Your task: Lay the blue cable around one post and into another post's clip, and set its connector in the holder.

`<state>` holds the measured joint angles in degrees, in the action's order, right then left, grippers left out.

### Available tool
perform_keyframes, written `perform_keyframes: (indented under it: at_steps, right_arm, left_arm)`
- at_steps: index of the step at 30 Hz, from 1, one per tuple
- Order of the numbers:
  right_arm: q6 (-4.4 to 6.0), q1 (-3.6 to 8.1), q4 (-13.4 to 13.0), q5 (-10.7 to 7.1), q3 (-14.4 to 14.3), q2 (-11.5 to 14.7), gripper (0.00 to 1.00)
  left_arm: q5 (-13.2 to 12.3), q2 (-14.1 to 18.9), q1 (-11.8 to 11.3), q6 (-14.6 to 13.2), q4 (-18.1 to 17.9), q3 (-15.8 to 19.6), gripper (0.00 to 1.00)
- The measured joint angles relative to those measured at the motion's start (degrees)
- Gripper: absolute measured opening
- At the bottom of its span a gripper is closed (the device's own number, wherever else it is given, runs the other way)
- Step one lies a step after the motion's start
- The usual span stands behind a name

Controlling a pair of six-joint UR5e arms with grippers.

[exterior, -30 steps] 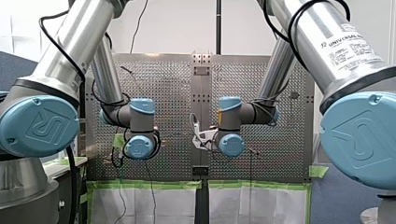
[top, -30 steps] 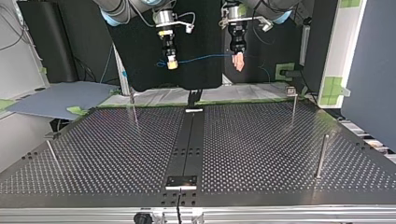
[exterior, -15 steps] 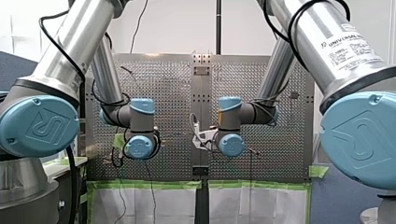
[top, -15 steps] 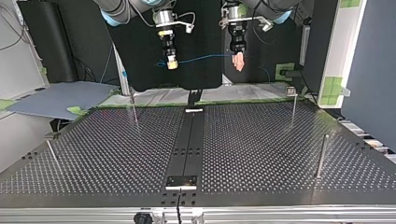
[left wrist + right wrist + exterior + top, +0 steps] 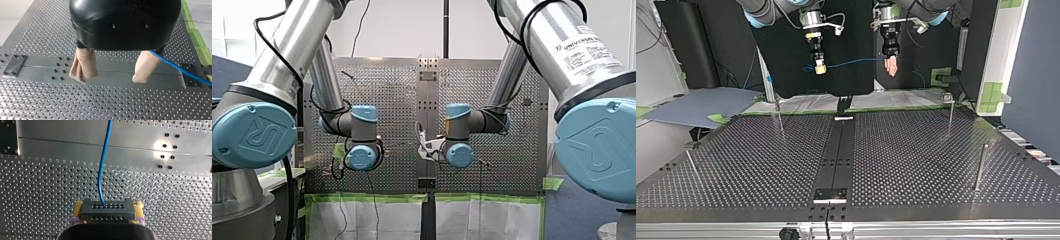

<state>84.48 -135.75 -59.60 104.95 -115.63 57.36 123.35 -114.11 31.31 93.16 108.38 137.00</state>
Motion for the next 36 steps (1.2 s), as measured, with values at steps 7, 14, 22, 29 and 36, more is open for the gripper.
perform_keyframes:
  at_steps: [7,14,22,29,36]
  right_arm:
    - [0.00,0.00,0.0,0.00,0.0,0.0,0.04]
    - [0.00,0.00,0.0,0.00,0.0,0.0,0.04]
    - [0.03,-0.25,-0.1,-0.03,0.0,0.0,0.04]
    - [0.00,-0.26,-0.1,0.00,0.0,0.0,0.04]
    - [0.00,-0.26,-0.1,0.00,0.0,0.0,0.04]
  left_arm:
    - [0.0,0.0,0.0,0.0,0.0,0.0,1.00]
    - [0.0,0.0,0.0,0.0,0.0,0.0,1.00]
    - [-0.1,-0.6,-0.3,0.2,0.5,-0.3,1.00]
    - [-0.1,-0.9,-0.4,0.3,0.8,-0.3,1.00]
    - [-0.1,-0.9,-0.4,0.3,0.8,-0.4,1.00]
